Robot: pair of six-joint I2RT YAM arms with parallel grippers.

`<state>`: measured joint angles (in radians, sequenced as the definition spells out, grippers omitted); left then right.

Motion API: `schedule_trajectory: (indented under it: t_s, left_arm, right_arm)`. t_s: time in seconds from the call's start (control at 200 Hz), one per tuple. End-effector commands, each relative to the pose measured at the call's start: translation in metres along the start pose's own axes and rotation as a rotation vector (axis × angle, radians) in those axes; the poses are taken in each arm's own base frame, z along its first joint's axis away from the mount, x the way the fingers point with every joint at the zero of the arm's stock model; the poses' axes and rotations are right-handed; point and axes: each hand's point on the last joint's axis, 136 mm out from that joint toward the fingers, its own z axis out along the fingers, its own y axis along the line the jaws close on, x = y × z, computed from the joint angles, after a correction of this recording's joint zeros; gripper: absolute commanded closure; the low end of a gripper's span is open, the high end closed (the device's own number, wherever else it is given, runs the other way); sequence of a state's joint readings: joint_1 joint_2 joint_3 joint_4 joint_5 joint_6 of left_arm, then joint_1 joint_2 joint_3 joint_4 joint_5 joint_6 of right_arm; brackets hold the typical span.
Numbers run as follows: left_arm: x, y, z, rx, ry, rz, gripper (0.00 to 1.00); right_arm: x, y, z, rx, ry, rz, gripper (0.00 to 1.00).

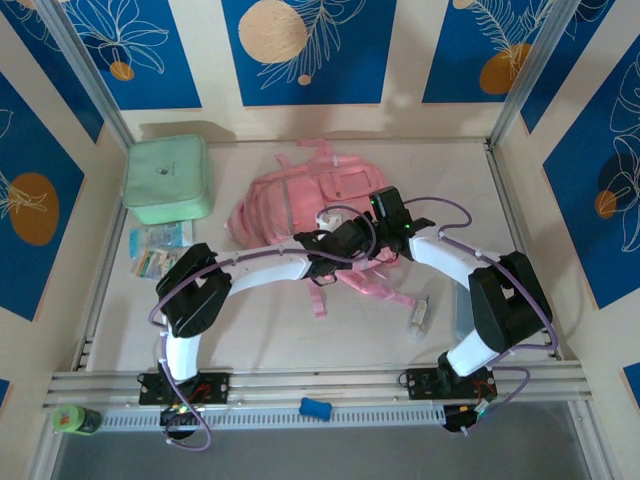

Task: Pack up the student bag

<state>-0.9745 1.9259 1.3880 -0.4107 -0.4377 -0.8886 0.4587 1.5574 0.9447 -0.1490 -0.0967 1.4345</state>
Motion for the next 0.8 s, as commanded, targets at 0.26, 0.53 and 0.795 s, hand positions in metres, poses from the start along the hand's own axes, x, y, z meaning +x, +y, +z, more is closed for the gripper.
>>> schedule_trajectory:
  t_s: [0.26, 0.53, 0.795]
  left_arm:
    - [-0.035, -0.012, 0.000, 0.081, -0.085, -0.013, 0.89]
    - [-0.038, 0.000, -0.031, 0.123, -0.084, -0.003, 1.00]
    - [0.006, 0.052, -0.039, 0.117, 0.050, 0.023, 1.00]
  right_arm:
    - [0.022, 0.016, -0.015, -0.072, 0.067, -0.040, 1.00]
    - [0.015, 0.014, -0.021, -0.055, 0.048, -0.098, 1.00]
    - [-0.006, 0.018, -0.034, -0.075, 0.075, -0.171, 1.00]
